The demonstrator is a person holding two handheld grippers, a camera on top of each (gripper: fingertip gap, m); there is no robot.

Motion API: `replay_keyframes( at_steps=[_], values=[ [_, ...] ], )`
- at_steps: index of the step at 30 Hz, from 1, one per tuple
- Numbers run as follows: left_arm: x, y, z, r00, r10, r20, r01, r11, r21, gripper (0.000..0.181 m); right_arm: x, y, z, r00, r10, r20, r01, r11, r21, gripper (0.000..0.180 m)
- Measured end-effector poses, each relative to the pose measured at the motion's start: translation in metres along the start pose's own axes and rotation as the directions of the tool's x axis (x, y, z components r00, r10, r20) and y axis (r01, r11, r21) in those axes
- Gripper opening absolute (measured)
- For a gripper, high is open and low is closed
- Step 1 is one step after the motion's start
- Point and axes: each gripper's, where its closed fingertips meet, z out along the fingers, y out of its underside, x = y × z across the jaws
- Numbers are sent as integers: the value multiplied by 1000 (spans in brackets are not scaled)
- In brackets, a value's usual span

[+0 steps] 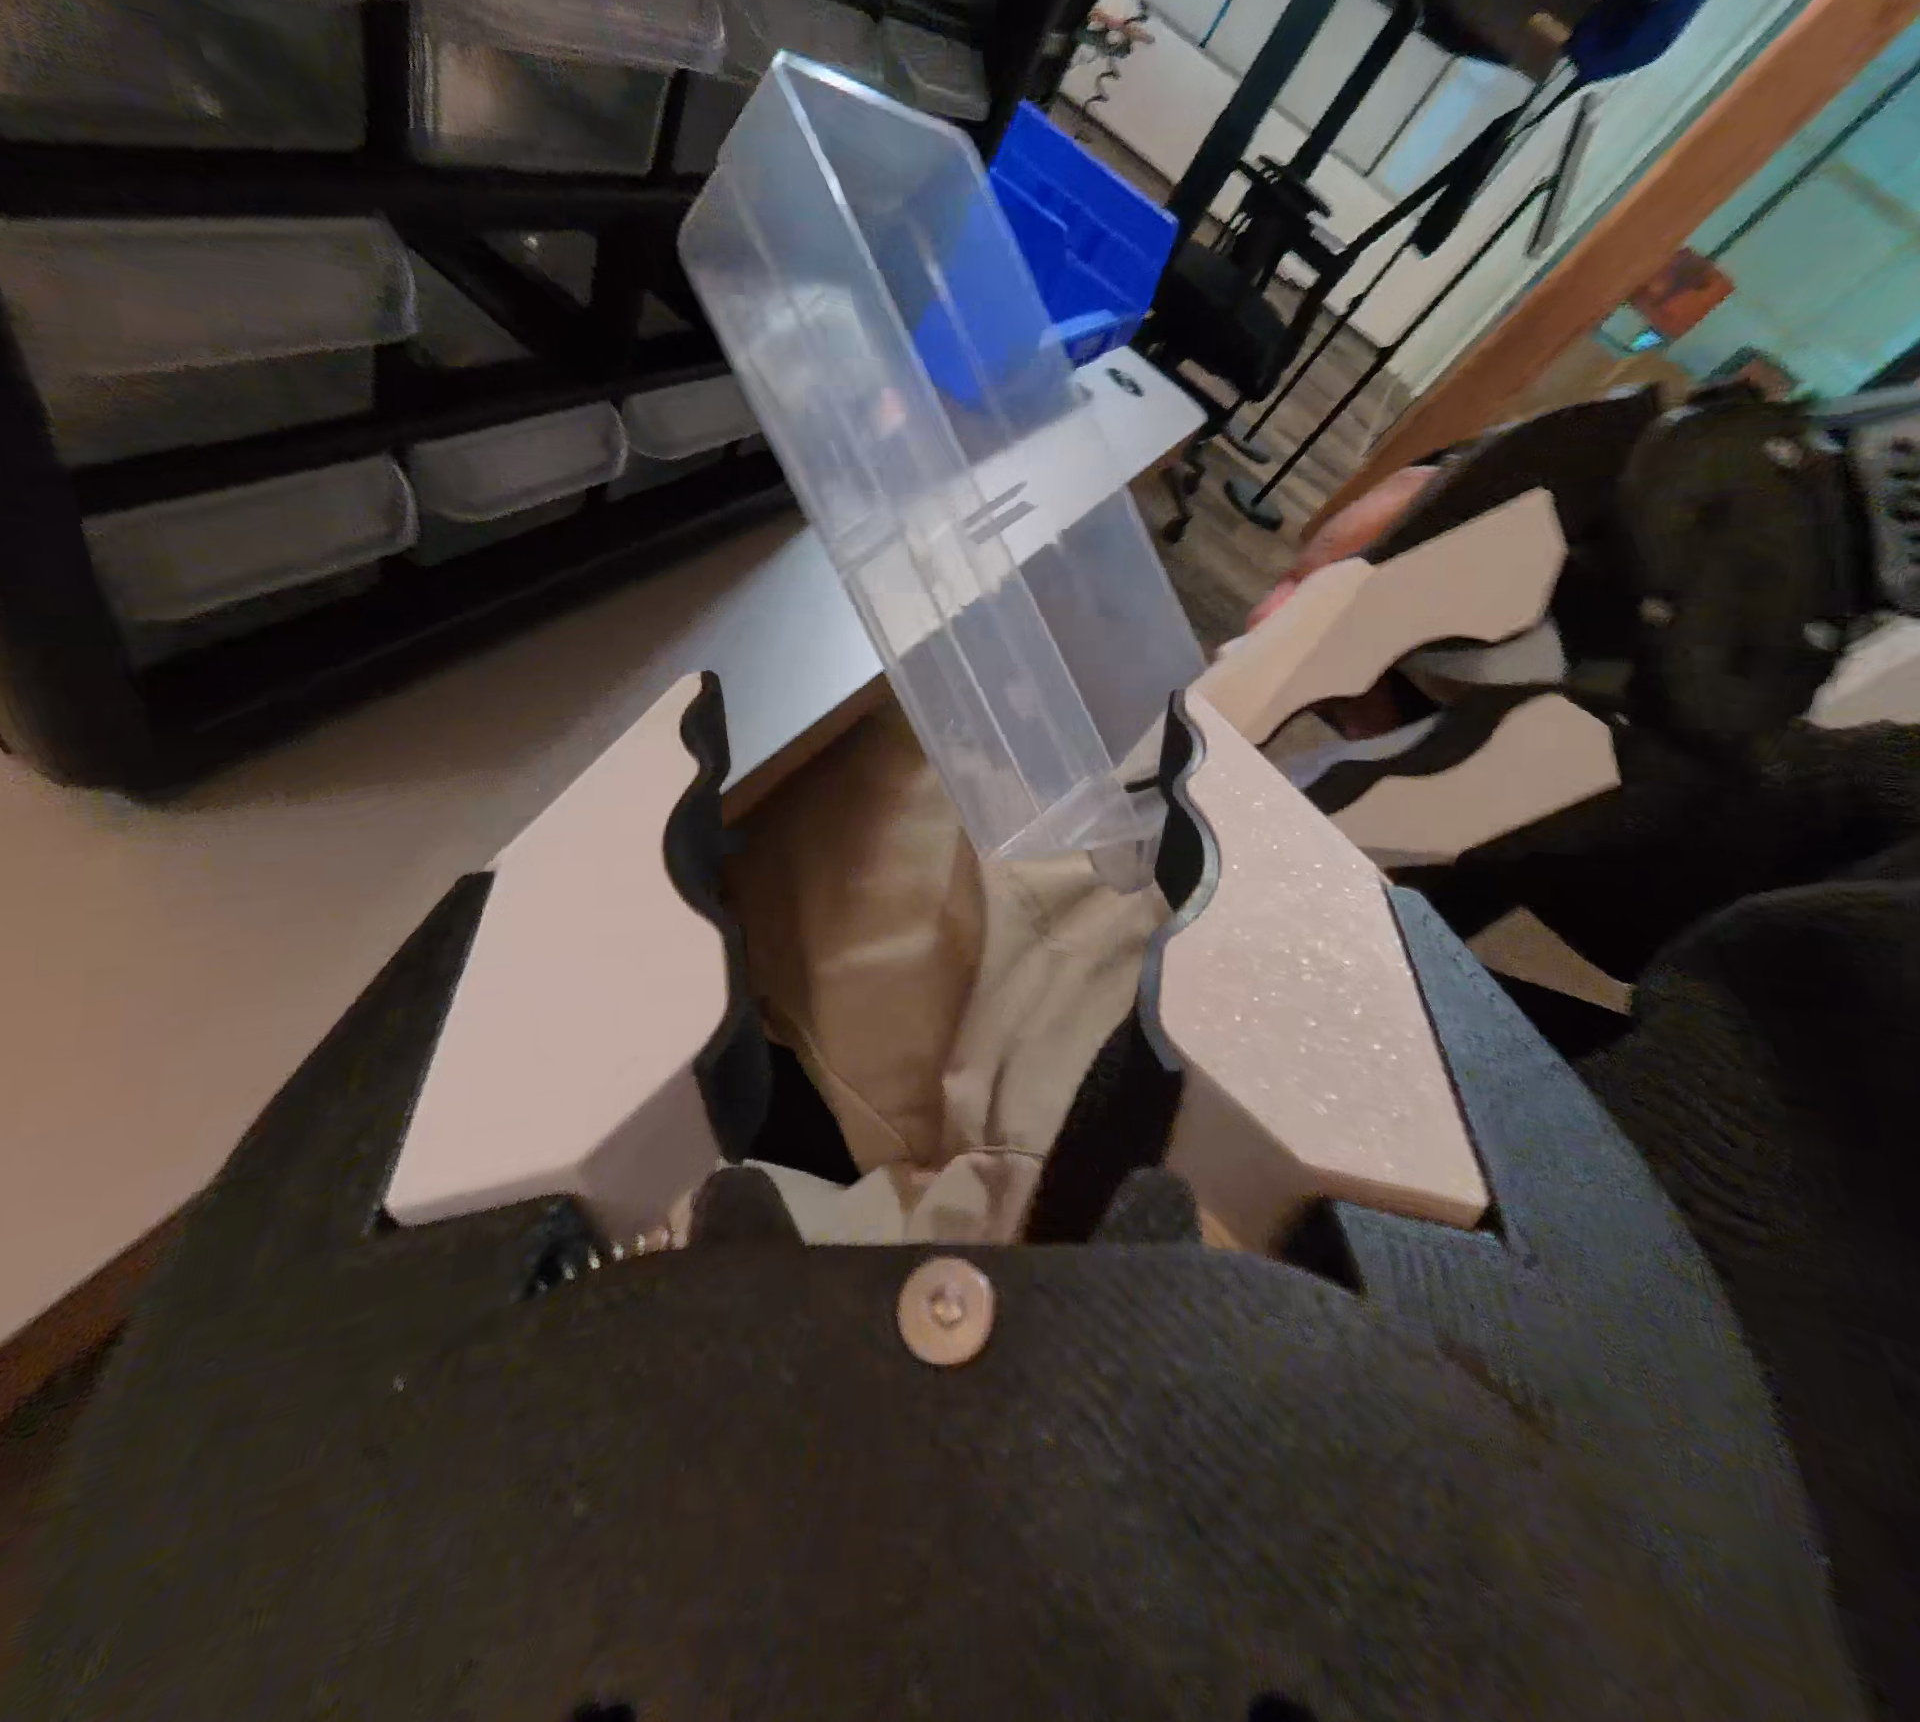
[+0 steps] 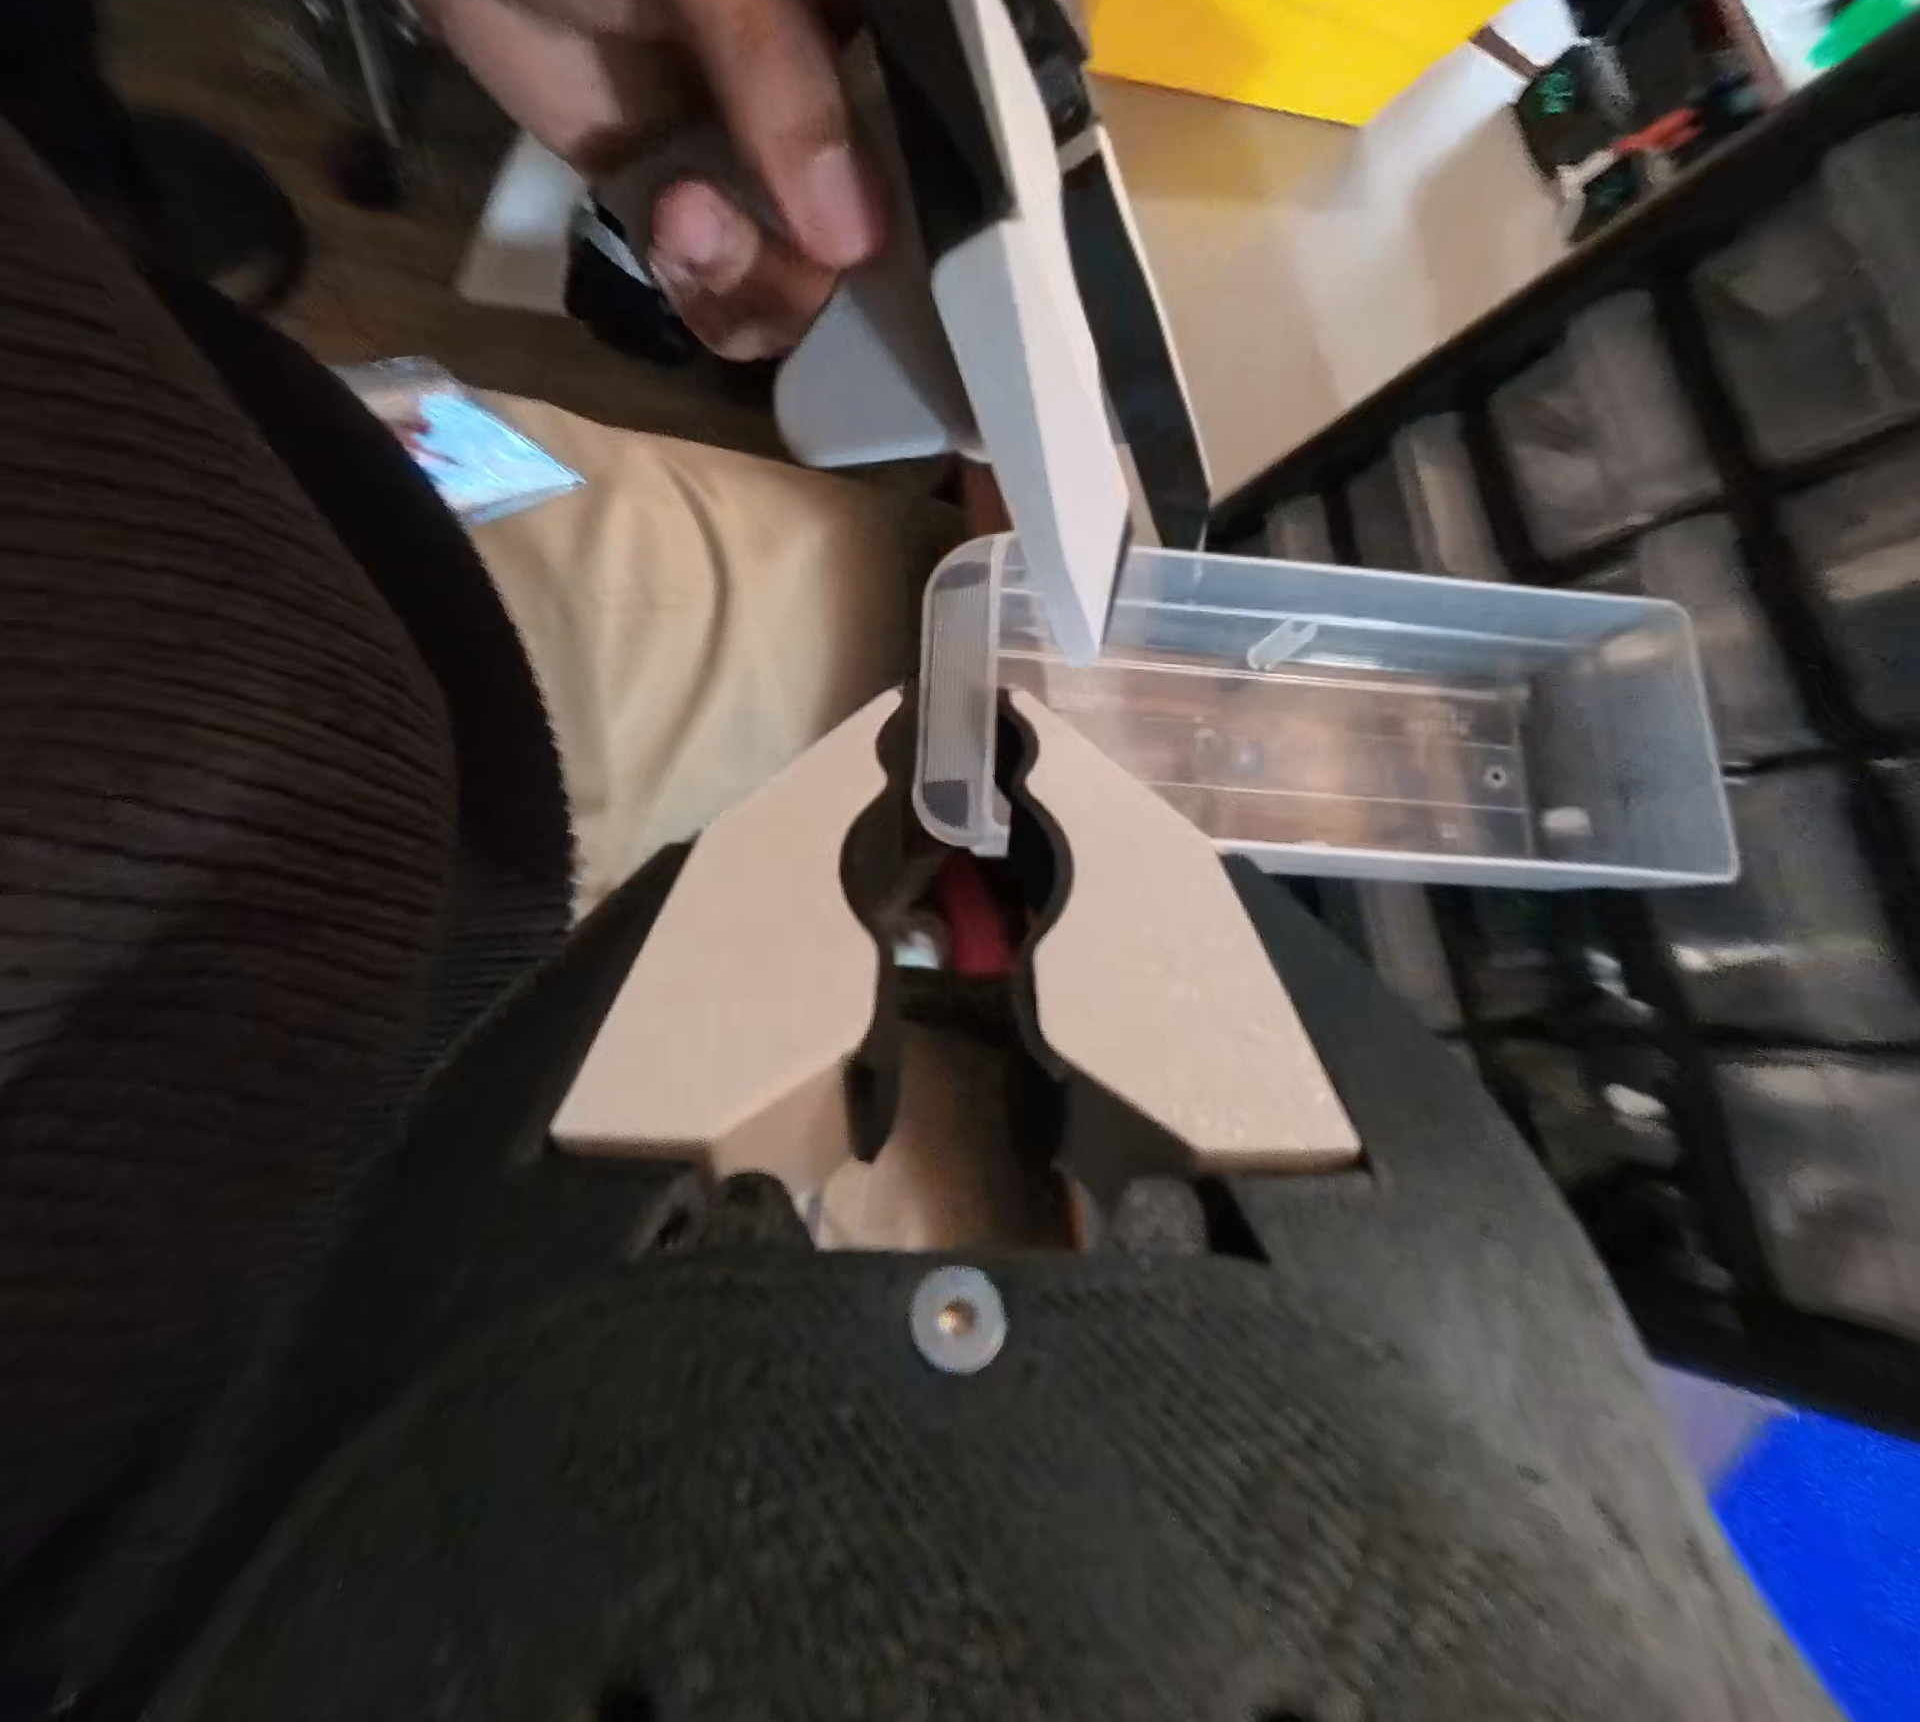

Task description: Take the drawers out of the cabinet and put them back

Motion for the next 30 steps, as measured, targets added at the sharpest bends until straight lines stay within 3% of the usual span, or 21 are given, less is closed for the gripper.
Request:
replay_keyframes(
  at_steps=[5, 11, 19, 30],
  values=[
    [7, -5, -16, 995, -58, -87, 64, 996, 68, 86, -1, -11, -1, 955, 178, 239, -193, 980, 39, 13],
    [4, -7, -19, 994, -62, -93, 70, 994, 85, 86, 17, -16, -6, 808, 345, 479, -405, 914, 26, 13],
    [-5, -17, -26, 997, -45, -56, 52, 989, 139, 85, 35, -18, -2, 789, 350, 505, -417, 909, 22, 12],
    [-8, -16, -25, 993, -88, -84, 99, 986, 137, 86, 45, -16, 5, 836, 295, 463, -320, 947, -27, 13]
  ],
)
